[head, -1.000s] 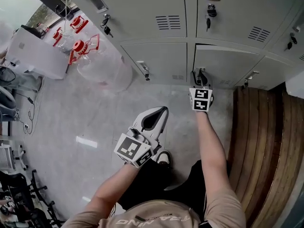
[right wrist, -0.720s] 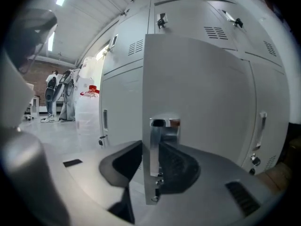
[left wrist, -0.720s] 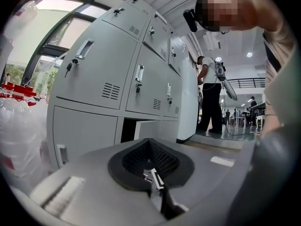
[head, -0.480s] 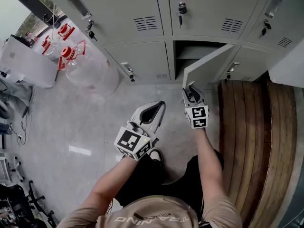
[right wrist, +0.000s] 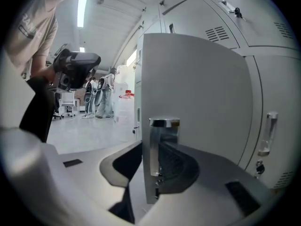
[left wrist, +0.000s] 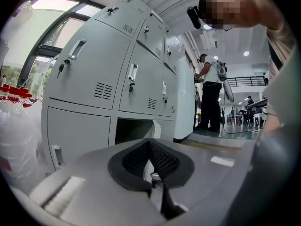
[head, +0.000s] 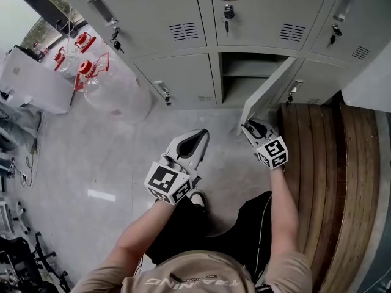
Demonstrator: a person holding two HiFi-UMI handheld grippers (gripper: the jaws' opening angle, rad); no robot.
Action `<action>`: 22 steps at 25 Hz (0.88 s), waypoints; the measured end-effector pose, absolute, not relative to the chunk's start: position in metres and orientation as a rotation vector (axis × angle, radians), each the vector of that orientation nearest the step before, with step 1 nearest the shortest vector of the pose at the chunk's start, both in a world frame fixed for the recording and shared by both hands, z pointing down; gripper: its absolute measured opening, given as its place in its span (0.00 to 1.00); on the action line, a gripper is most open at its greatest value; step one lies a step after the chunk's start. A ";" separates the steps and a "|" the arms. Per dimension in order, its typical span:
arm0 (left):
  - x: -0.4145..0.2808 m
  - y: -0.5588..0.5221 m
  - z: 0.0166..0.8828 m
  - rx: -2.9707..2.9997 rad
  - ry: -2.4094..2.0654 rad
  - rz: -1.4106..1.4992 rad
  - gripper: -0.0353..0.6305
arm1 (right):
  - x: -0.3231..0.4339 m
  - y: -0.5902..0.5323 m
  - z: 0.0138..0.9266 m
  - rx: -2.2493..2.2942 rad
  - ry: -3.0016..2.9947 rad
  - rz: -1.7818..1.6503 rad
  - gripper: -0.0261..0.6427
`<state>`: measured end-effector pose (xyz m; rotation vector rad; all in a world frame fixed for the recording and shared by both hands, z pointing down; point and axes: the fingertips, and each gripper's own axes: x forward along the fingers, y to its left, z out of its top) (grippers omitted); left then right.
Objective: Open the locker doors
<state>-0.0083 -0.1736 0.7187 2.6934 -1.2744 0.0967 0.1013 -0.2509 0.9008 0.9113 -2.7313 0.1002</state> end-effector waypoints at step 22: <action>-0.012 -0.171 0.723 2.692 -1.268 0.144 0.06 | 0.243 -0.193 0.899 0.723 -2.849 0.321 0.20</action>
